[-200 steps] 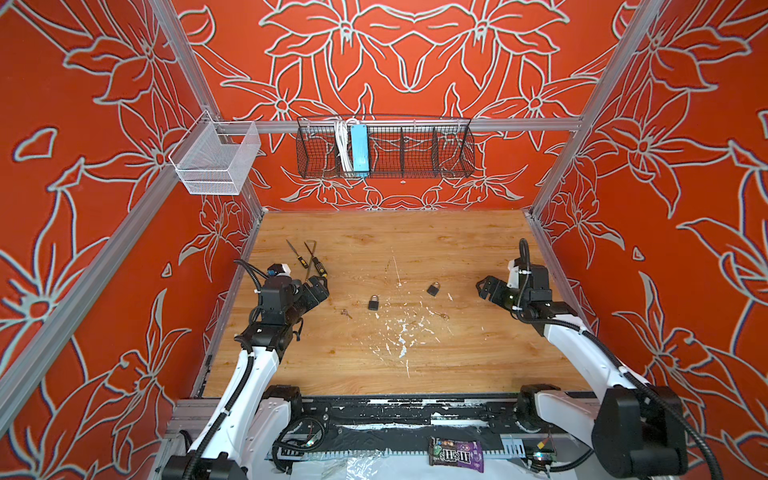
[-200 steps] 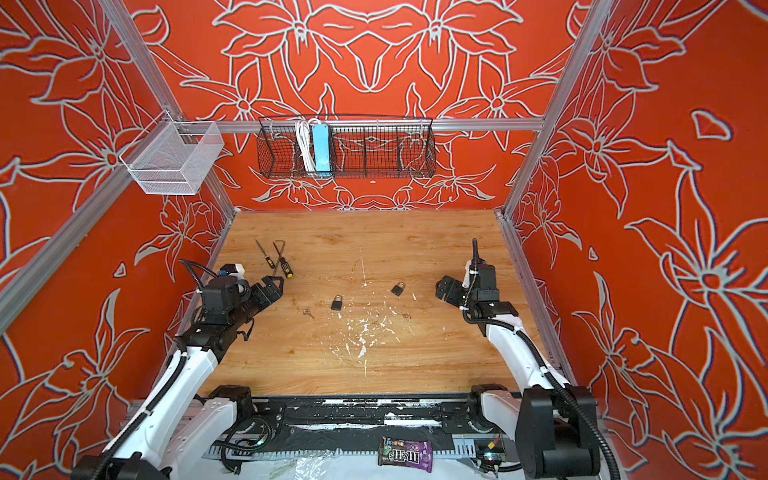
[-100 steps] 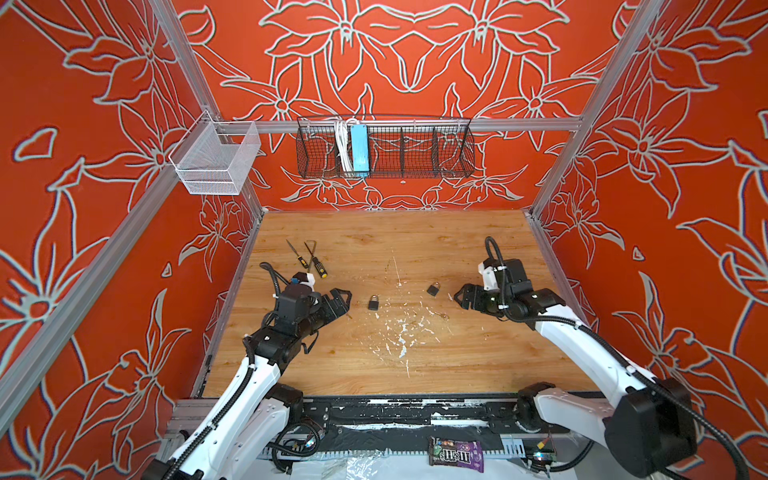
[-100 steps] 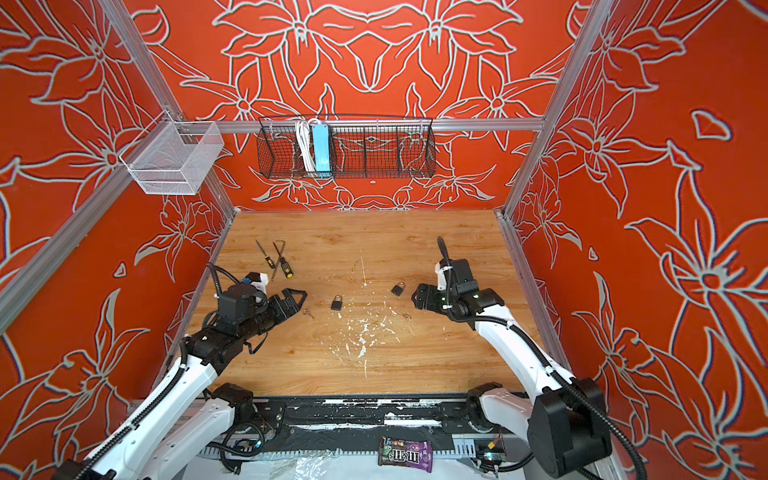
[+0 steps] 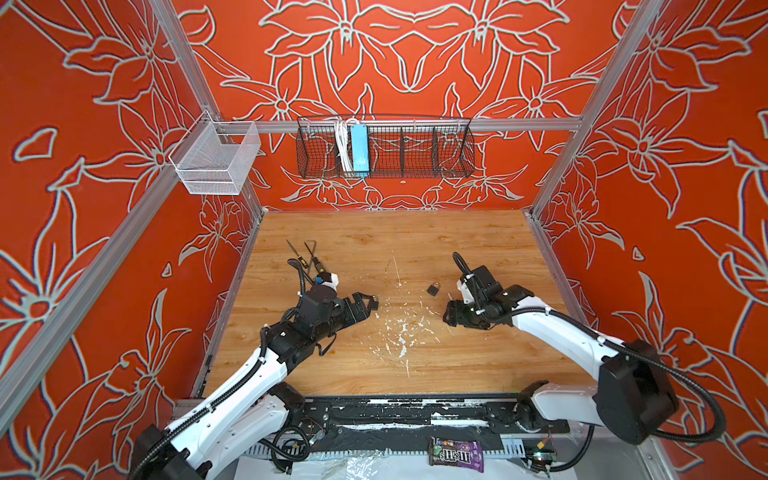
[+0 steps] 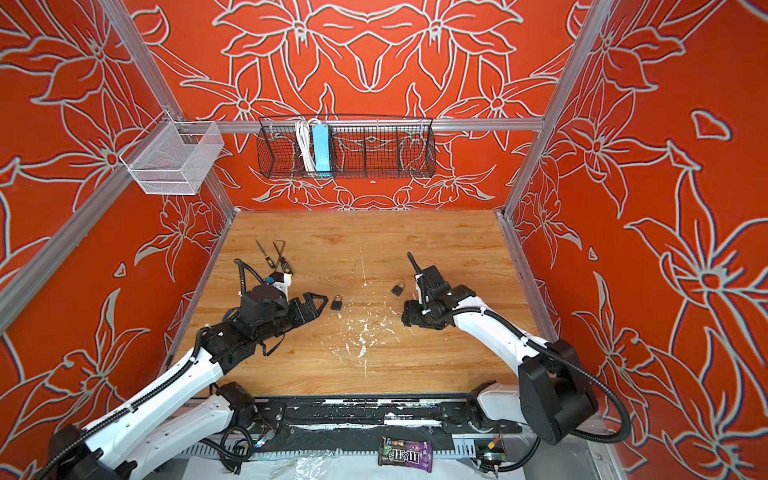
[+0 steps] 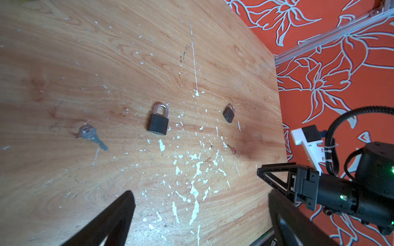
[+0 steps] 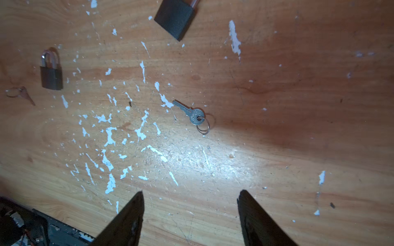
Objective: Unlock with the key
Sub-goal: 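Move the right gripper toward the silver key while the left gripper advances, then lower the right gripper onto the silver key and close on it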
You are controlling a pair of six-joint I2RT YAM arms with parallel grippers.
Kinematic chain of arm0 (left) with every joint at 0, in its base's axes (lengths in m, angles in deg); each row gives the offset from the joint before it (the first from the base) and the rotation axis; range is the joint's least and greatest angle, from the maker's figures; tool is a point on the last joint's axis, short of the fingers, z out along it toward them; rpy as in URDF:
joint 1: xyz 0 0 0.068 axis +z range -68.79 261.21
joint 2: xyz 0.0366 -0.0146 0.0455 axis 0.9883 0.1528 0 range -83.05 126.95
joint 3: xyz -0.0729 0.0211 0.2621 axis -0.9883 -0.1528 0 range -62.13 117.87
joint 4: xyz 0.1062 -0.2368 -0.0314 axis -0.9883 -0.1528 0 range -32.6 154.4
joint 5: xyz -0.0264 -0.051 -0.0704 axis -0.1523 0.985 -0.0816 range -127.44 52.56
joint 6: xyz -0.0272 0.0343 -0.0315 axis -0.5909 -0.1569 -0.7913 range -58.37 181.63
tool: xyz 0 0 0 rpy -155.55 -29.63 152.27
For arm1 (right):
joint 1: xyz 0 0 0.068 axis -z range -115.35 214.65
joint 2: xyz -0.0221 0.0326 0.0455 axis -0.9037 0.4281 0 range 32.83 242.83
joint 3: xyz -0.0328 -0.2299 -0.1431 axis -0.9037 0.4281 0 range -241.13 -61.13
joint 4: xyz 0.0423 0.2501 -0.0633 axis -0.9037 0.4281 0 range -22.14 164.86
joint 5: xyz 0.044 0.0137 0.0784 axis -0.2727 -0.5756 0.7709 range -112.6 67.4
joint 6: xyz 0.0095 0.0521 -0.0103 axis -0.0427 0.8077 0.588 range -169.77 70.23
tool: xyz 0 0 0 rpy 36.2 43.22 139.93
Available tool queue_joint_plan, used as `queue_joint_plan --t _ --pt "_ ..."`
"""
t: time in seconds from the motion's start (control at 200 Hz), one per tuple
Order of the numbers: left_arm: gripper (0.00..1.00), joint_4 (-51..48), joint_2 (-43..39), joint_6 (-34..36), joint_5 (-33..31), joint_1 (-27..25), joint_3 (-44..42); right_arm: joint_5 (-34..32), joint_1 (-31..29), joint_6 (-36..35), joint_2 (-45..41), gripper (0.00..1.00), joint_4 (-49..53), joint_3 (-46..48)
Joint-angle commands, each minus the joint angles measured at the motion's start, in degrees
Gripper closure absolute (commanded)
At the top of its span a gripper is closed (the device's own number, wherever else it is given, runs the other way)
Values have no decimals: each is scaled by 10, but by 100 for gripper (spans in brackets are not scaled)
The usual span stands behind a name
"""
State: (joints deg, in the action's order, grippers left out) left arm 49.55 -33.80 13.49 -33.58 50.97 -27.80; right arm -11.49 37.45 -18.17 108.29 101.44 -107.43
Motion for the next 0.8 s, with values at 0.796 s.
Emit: queue_joint_plan --t 0.796 --pt "3 89 199 -10 -33 -95 86 -54 -6 8 138 58 -59 -54"
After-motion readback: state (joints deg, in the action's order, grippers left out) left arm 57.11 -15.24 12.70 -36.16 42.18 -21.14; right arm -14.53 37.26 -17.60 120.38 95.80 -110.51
